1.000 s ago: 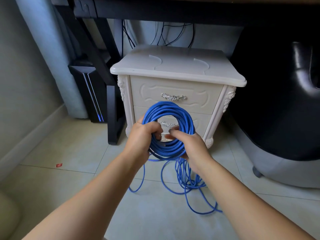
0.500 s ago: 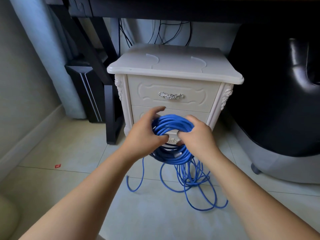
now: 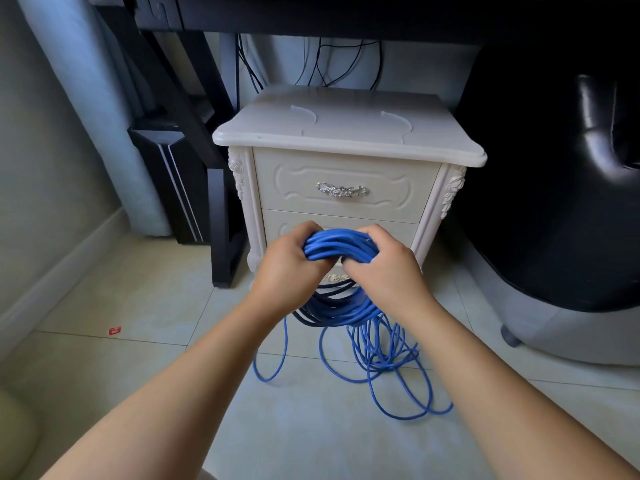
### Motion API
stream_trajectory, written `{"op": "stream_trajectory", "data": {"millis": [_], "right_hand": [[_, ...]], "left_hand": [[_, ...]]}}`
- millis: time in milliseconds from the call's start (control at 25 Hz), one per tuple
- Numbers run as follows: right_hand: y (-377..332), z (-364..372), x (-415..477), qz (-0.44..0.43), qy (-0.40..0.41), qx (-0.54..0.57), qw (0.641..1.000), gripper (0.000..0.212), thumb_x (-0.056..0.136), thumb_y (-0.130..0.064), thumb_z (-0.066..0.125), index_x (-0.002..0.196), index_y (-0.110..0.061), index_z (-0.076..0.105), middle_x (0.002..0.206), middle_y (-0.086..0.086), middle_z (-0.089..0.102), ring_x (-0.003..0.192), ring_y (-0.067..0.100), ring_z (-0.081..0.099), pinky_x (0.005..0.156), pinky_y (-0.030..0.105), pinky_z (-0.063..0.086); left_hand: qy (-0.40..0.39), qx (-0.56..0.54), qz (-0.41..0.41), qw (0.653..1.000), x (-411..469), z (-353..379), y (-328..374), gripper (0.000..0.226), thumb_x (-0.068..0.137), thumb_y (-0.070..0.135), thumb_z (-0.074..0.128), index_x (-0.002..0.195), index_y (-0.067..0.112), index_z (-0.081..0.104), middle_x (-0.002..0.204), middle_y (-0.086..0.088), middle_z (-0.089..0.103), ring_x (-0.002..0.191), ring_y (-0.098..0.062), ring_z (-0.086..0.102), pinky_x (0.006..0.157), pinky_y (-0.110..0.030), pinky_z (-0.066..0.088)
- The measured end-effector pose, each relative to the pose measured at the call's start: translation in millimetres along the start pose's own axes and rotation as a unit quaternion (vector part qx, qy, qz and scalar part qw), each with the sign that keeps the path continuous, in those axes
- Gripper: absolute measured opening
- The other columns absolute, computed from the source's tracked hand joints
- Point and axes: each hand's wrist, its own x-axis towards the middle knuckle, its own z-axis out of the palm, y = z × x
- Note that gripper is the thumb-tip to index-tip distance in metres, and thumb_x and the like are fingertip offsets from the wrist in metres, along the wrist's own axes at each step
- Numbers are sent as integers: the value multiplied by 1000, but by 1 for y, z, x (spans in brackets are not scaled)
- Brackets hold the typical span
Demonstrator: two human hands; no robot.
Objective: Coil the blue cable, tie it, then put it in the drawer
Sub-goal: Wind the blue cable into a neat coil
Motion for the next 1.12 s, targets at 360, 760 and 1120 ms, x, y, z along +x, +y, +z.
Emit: {"op": "stream_trajectory", "data": {"millis": [360,760,1120], "right_hand": [[3,19,-8,156,-46,440,883,23,87,-9,68,108,-15,61,98,13,73,85,25,75,84,53,54],[7,3,2,163,-33,409,897,26,77,14,53,78,-12,50,56,4,45,54,21,53,57,31,46],[-7,1,-6,-17,-93,-76,993,20,77,-11,62,91,-23,55,78,0,62,70,22,55,57,30,40]], "left_hand": [[107,-328,-203,916,-4,6,9,7,91,15,65,87,19,61,57,3,45,48,-14,49,52,-26,43],[3,-313,-230,922,-4,1,3,18,83,16,74,99,14,66,82,-4,68,83,-19,64,85,-37,53],[-71,144,85,983,-5,-3,2,58,76,10,62,129,33,54,102,8,65,94,-14,61,82,-30,50]]}}
